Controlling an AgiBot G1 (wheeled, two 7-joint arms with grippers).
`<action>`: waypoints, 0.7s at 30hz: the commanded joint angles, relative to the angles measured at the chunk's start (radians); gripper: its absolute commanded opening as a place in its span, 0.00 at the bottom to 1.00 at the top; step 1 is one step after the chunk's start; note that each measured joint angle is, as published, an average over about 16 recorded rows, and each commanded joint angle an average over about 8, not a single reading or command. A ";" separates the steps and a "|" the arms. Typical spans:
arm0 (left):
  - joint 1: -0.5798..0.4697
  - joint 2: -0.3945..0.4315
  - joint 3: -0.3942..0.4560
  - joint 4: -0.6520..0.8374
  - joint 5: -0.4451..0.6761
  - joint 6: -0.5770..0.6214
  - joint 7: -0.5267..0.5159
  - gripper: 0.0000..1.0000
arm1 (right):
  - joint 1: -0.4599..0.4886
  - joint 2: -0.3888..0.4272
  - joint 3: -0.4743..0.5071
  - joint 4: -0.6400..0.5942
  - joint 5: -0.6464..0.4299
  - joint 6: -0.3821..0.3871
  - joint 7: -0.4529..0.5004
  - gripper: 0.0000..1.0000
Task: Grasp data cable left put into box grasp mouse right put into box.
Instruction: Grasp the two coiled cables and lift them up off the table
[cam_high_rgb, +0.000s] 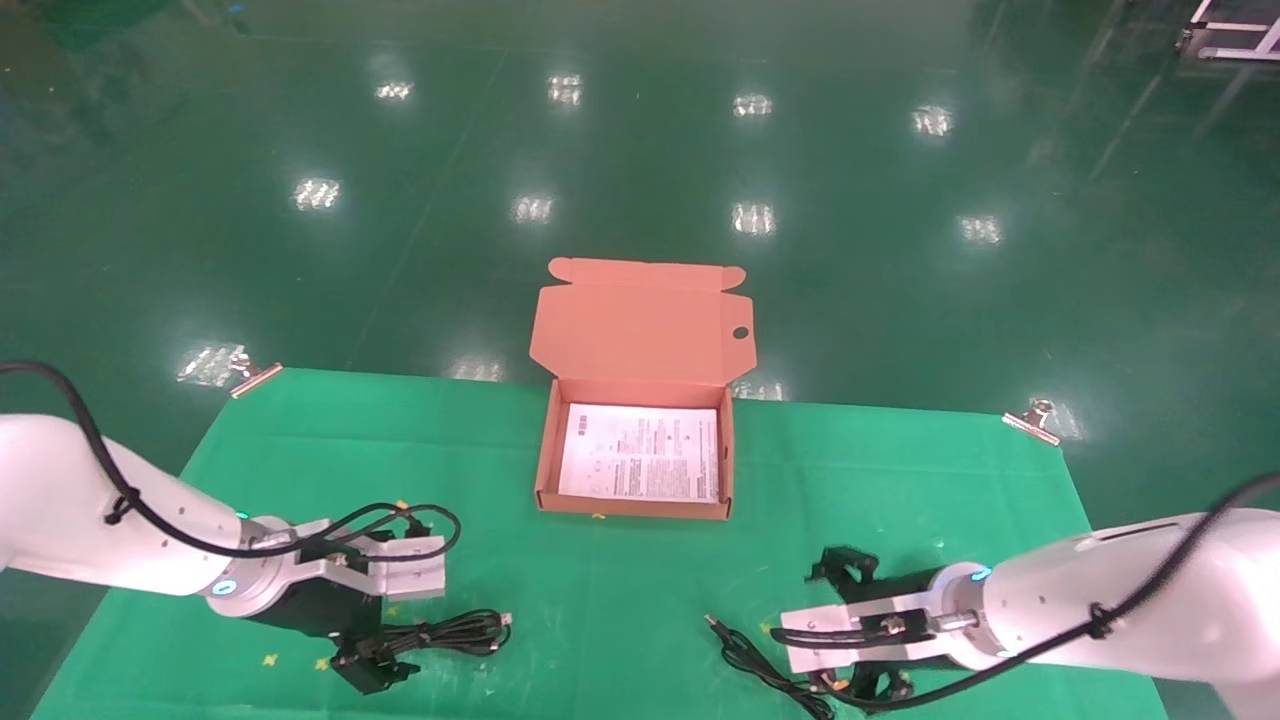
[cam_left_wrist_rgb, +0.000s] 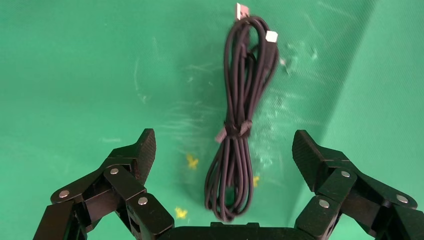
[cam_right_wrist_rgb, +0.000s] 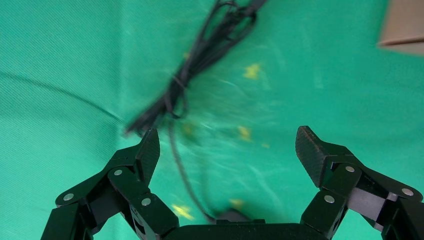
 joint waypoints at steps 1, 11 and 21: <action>0.003 0.013 -0.003 0.038 -0.005 -0.014 0.009 1.00 | 0.009 -0.020 0.001 -0.055 0.005 -0.011 0.025 1.00; 0.004 0.068 -0.033 0.231 -0.070 -0.038 0.099 1.00 | 0.048 -0.105 0.005 -0.260 0.041 -0.012 0.027 1.00; -0.017 0.092 -0.053 0.365 -0.109 -0.027 0.196 0.64 | 0.064 -0.150 0.006 -0.355 0.046 0.015 0.013 0.66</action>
